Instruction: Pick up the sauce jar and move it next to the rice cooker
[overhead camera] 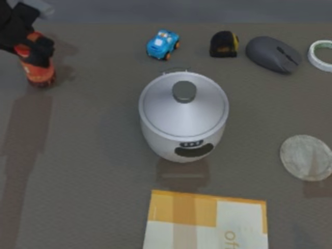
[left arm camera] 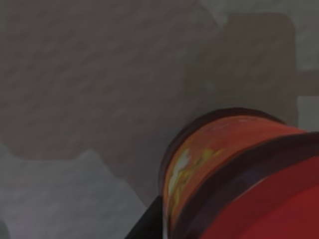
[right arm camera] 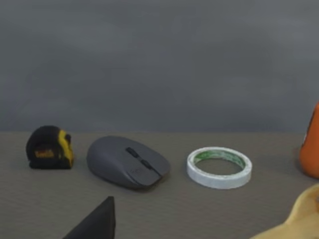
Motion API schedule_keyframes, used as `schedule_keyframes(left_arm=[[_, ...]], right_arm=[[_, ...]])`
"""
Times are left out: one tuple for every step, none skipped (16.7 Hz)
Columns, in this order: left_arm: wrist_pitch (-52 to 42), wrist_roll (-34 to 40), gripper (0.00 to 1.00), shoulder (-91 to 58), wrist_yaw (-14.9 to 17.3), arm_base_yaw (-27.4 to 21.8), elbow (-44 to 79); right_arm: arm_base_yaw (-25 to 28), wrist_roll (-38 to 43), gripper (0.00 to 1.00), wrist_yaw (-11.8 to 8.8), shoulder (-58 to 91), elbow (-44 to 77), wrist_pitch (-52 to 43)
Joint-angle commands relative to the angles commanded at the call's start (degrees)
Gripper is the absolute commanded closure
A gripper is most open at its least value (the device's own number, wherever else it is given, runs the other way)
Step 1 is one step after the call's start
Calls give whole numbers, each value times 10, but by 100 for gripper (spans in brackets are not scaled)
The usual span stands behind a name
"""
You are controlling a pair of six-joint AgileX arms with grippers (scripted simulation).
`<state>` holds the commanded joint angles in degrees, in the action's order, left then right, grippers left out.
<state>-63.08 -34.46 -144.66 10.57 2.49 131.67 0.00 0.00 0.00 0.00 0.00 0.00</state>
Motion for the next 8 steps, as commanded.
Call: schedule_keyframes(left_arm=[[-1, 0, 100, 20, 0, 1, -19], [-3, -1, 100, 45, 0, 3, -43], [-5, -2, 100, 74, 0, 5, -70], [-7, -3, 100, 107, 0, 7, -98], [-10, -4, 100, 142, 0, 9, -128], [-12, -5, 100, 175, -1, 11, -157], [-15, -6, 100, 206, -1, 14, -184], [-17, -6, 100, 231, -1, 16, -209]], right_arm=[[0, 0, 0, 0, 0, 0, 0], [0, 0, 0, 0, 0, 0, 0], [0, 0, 0, 0, 0, 0, 0], [0, 0, 0, 0, 0, 0, 0], [0, 0, 0, 0, 0, 0, 0], [0, 0, 0, 0, 0, 0, 0], [0, 0, 0, 0, 0, 0, 0], [0, 0, 0, 0, 0, 0, 0]])
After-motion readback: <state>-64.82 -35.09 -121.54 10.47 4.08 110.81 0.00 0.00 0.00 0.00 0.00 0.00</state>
